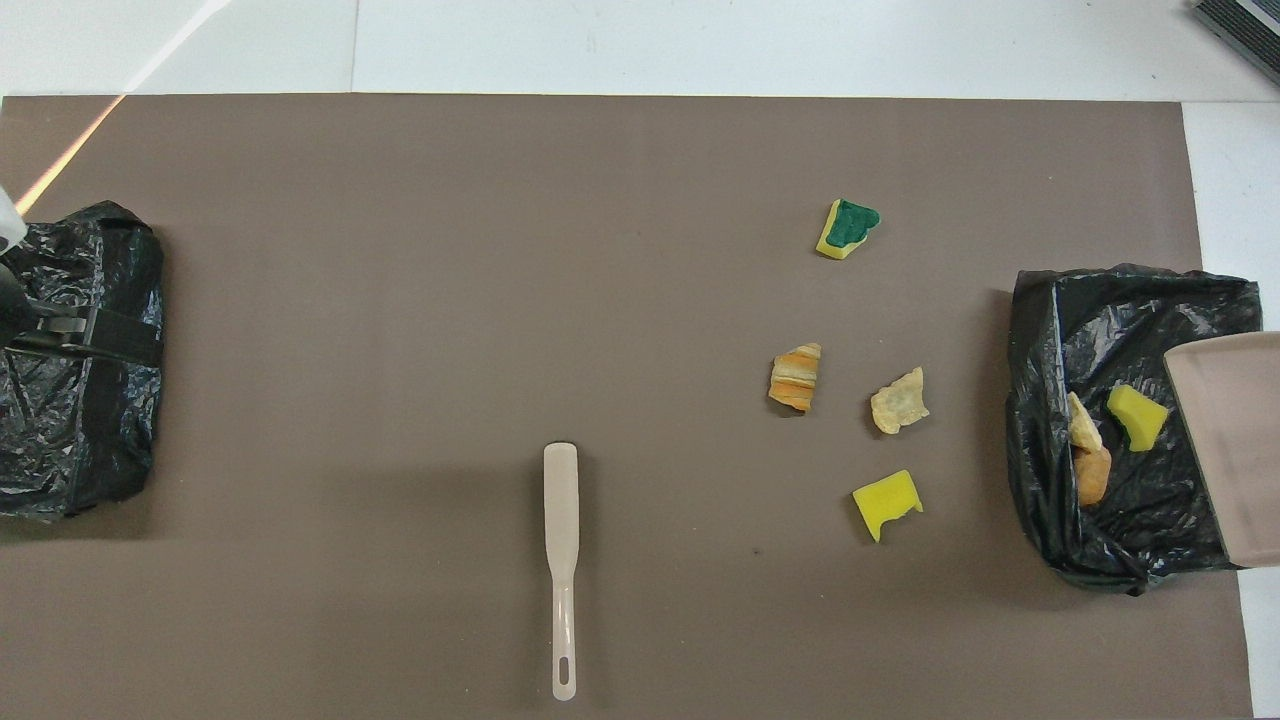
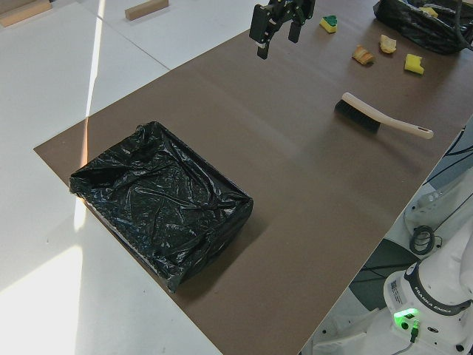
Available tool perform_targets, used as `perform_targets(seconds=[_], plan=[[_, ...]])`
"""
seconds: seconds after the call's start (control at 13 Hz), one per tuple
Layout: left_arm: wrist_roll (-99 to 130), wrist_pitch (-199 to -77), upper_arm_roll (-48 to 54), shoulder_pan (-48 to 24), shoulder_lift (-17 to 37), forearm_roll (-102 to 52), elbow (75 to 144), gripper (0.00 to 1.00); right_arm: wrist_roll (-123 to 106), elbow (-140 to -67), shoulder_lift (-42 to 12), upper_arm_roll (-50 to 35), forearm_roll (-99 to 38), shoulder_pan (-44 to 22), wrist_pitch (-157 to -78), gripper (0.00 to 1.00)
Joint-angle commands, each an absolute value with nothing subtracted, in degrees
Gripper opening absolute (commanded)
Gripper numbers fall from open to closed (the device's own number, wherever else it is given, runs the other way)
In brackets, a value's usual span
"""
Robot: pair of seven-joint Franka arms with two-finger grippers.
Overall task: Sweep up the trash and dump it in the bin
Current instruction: 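Tip the dustpan over the bag with the right gripper to dump debris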
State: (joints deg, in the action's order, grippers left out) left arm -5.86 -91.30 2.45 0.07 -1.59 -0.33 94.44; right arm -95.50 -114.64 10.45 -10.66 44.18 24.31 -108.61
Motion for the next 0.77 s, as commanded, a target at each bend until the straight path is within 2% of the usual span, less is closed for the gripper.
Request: perform_targets(seconds=[0.0, 0.46, 0.69], plan=[[-6.33, -92.55, 2.11, -0.26, -2.90, 0.00, 96.24, 1.00, -88.36, -110.66, 8.27, -10.81, 40.90, 21.89, -102.76, 0.00], [-6.42, -92.02, 2.20, -0.35, -2.99, 0.00, 96.24, 1.00, -73.77, -110.92, 8.26, -10.81, 29.29, 21.71, -101.86, 0.00], [-6.50, -91.85, 2.11, -0.35, -2.99, 0.00, 96.24, 1.00, -55.88, -110.92, 8.17, -10.90, 25.68, 14.61, -101.69, 0.00]])
